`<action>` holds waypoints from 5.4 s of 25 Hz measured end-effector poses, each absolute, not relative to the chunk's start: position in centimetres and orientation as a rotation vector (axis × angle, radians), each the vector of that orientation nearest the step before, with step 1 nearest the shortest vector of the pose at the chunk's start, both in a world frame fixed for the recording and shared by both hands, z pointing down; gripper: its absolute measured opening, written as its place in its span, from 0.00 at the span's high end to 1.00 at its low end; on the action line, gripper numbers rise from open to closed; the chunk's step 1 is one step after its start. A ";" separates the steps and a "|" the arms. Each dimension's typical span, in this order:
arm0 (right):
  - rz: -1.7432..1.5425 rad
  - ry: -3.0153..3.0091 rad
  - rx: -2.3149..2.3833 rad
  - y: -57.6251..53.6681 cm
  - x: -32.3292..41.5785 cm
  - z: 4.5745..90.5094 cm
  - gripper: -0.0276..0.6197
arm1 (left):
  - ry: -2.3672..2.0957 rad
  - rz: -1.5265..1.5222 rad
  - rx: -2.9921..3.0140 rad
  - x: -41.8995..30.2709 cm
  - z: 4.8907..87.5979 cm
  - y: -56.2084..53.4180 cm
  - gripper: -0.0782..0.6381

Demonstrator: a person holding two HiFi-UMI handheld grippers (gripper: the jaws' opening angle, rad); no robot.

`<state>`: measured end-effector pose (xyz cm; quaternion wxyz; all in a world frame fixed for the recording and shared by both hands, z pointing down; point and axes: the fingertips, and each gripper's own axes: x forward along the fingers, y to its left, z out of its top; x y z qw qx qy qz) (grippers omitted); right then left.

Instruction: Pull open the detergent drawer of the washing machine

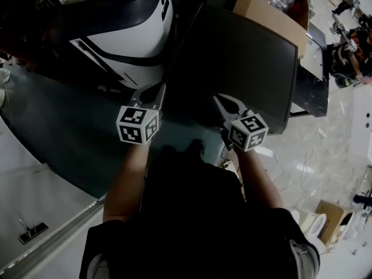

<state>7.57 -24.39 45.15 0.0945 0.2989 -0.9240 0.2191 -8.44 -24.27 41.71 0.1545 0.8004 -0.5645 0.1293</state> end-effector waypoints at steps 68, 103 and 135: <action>0.726 -2.225 1.275 -22.9 3.8 62.3 0.75 | -0.999 0.695 2.360 -12.9 62.4 -28.1 0.62; 0.706 -2.244 1.179 -22.9 3.6 62.3 0.75 | -1.041 0.693 2.375 -12.8 62.1 -27.5 0.60; 0.719 -2.232 1.055 -18.6 1.7 61.0 0.75 | -0.908 0.739 2.431 -12.9 61.5 -22.0 0.63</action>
